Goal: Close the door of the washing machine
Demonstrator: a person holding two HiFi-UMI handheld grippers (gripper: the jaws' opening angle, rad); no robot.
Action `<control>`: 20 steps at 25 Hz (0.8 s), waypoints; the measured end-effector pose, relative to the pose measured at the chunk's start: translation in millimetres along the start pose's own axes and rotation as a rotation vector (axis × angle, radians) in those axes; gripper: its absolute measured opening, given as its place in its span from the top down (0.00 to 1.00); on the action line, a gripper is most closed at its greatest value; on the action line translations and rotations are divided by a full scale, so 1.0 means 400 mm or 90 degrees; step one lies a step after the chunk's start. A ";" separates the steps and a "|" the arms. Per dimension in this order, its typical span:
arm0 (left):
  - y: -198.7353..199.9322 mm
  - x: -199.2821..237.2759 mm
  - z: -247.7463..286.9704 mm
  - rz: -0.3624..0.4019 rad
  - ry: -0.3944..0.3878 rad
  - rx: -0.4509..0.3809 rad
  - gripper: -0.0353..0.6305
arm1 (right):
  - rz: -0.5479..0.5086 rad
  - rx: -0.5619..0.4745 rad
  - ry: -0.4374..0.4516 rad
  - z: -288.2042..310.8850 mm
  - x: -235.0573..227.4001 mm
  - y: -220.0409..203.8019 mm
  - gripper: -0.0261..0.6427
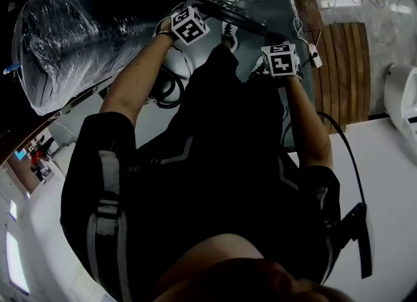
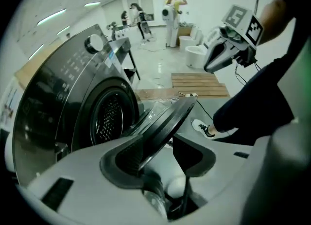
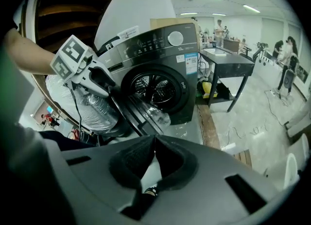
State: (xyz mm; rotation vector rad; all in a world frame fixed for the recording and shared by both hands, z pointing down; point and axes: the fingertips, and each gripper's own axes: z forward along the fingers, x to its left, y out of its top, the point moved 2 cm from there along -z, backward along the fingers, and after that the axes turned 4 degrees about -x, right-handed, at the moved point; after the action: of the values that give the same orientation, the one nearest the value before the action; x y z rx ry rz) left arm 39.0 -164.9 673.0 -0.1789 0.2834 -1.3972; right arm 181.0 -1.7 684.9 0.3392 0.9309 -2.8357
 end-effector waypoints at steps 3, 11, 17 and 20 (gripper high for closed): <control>0.022 0.011 0.013 0.115 -0.021 0.018 0.66 | 0.022 0.014 -0.009 0.028 -0.018 0.006 0.94; 0.040 0.058 0.059 0.191 -0.054 0.043 0.66 | 0.073 0.019 -0.032 0.123 -0.059 0.064 0.94; 0.063 0.091 0.067 0.168 -0.069 0.036 0.67 | 0.089 0.032 -0.037 0.191 -0.081 0.086 0.94; 0.075 0.114 0.068 0.153 -0.065 0.022 0.68 | 0.083 0.021 -0.044 0.220 -0.088 0.098 0.94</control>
State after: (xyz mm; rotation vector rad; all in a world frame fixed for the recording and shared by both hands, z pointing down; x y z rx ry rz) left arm 82.2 -206.1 686.2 -0.1805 0.1887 -1.1506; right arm 207.8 -83.4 740.7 0.2917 0.8187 -2.7279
